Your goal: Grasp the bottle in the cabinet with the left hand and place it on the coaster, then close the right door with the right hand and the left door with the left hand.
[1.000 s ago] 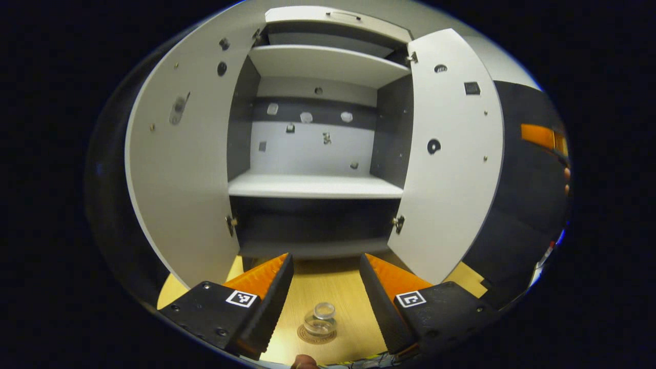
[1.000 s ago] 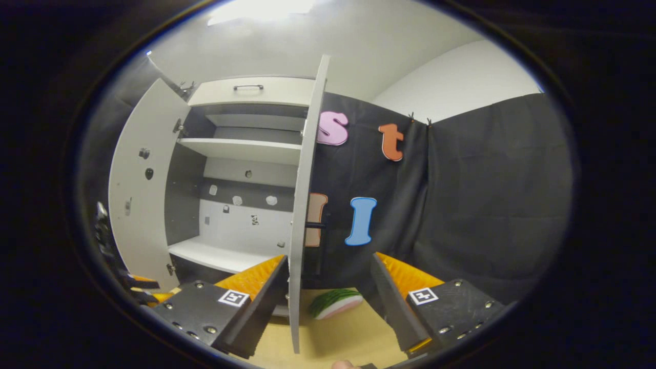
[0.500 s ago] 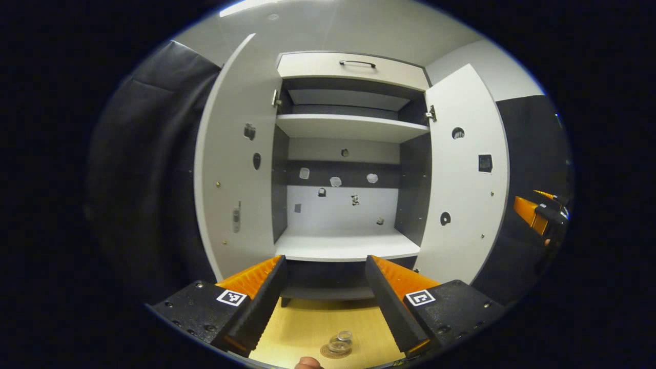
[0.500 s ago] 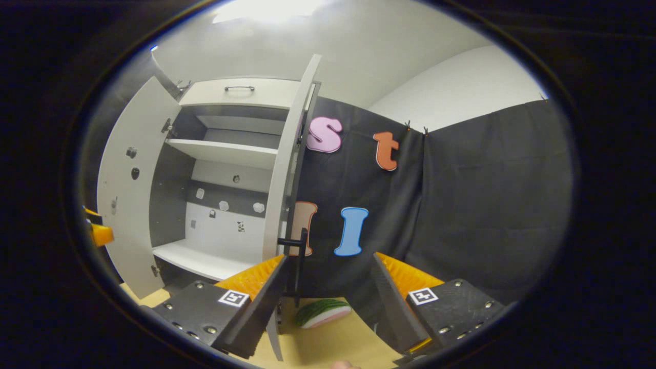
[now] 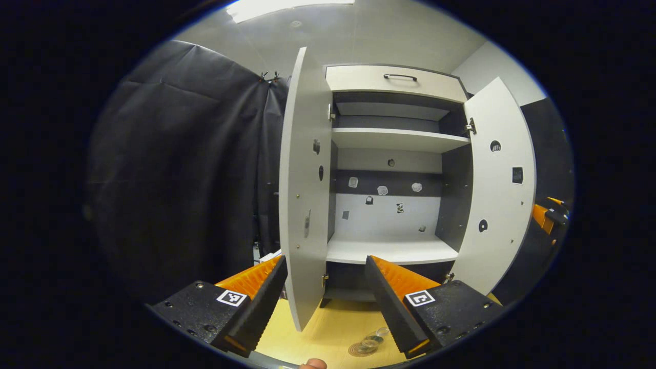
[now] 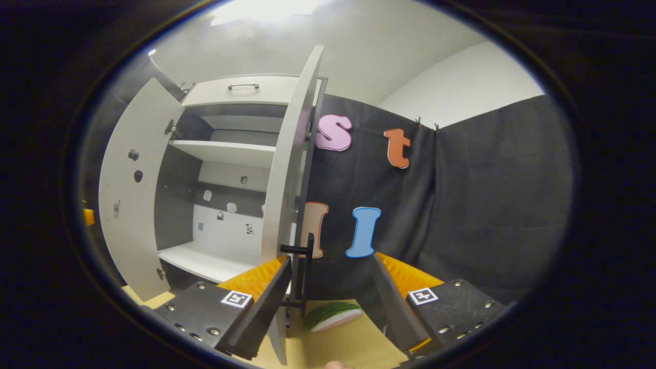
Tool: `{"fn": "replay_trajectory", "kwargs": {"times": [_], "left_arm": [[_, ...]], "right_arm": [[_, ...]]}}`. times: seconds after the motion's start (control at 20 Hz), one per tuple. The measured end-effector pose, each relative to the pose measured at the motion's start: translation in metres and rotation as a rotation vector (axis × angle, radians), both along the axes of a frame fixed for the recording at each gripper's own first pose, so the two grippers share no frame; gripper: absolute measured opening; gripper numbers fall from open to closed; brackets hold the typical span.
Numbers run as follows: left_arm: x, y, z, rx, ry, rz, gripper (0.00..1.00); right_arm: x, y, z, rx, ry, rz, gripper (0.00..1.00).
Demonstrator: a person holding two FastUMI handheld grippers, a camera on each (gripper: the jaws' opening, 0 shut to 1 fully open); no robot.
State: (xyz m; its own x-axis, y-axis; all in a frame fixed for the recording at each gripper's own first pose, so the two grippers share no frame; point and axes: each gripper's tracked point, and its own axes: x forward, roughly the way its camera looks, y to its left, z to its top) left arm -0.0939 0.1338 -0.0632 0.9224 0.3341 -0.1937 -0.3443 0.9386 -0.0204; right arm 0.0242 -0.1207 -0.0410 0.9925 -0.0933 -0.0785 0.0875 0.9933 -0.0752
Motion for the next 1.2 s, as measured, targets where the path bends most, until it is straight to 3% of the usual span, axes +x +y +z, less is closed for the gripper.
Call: {"fn": "replay_trajectory", "kwargs": {"times": [0.5, 1.1, 1.2], "left_arm": [[0.009, -0.01, 0.002, -0.038, -0.026, -0.015, 0.96], [-0.012, 0.02, -0.008, -0.089, -0.03, 0.105, 0.94], [-0.015, 0.024, -0.011, -0.086, -0.025, 0.119, 0.97]], "right_arm": [[0.021, 0.087, -0.003, 0.054, 0.016, 0.25, 0.95], [0.061, 0.133, -0.002, 0.101, 0.017, 0.376, 0.93], [0.066, 0.139, -0.003, 0.123, 0.025, 0.396, 0.98]]}}
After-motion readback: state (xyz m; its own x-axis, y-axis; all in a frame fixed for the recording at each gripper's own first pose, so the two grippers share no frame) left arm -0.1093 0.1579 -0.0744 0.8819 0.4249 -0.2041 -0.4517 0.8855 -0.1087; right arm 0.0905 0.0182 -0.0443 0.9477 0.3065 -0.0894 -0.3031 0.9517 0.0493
